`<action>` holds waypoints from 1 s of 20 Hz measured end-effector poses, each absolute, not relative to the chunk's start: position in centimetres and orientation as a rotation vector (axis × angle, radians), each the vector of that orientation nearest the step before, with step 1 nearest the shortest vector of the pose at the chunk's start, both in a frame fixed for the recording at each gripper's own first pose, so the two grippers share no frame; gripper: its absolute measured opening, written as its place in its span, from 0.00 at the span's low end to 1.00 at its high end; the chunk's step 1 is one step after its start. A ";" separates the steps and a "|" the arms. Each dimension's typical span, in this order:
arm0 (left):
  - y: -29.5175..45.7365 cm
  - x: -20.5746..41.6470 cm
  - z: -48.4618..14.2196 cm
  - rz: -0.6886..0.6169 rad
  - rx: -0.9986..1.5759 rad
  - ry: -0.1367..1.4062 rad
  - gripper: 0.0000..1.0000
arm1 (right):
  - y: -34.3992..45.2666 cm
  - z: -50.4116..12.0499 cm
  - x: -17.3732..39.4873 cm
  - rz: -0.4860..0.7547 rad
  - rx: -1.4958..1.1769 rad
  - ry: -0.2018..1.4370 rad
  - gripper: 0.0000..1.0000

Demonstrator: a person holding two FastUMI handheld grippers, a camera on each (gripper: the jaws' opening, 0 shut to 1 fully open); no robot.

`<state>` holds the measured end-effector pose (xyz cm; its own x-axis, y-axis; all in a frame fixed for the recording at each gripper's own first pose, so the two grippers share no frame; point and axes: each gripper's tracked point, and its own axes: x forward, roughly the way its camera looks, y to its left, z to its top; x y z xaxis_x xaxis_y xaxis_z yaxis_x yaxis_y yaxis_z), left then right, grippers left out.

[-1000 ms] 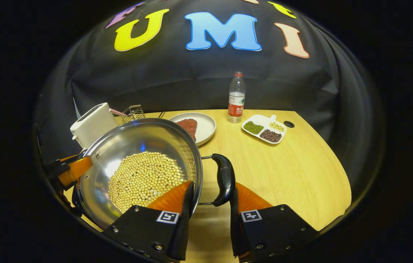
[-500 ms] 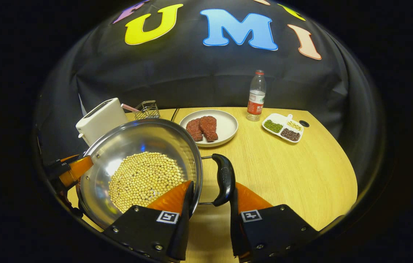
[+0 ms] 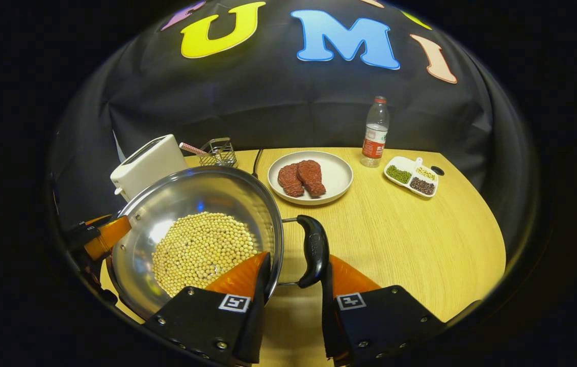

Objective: First push the handle of the pot to place it horizontally, then grasp the pot with both hands and set it on the induction cooktop.

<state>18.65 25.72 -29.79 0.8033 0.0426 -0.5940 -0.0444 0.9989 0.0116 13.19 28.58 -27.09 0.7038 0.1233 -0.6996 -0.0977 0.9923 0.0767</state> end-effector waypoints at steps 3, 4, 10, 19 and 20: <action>26.5 19.3 -30.1 0.045 0.000 0.638 0.59 | 29.4 -27.1 13.4 0.116 0.049 0.783 0.47; 26.5 19.2 -30.3 0.046 -0.006 0.642 0.59 | 29.6 -27.2 13.4 0.114 0.052 0.780 0.47; 27.4 19.4 -29.7 0.096 -0.048 0.595 0.69 | 30.0 -26.9 13.2 0.133 0.057 0.768 0.63; 21.4 17.4 -19.0 0.074 0.000 0.346 0.95 | 23.5 -17.3 12.2 0.138 0.008 0.471 0.96; 19.8 16.7 -18.0 0.062 0.004 0.330 0.94 | 22.6 -16.4 11.7 0.139 0.001 0.448 0.96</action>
<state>16.68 19.79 -18.03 0.9442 0.0613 -0.3237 -0.0598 0.9981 0.0145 11.73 22.55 -16.35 0.8918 0.1339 -0.4321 -0.1335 0.9905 0.0314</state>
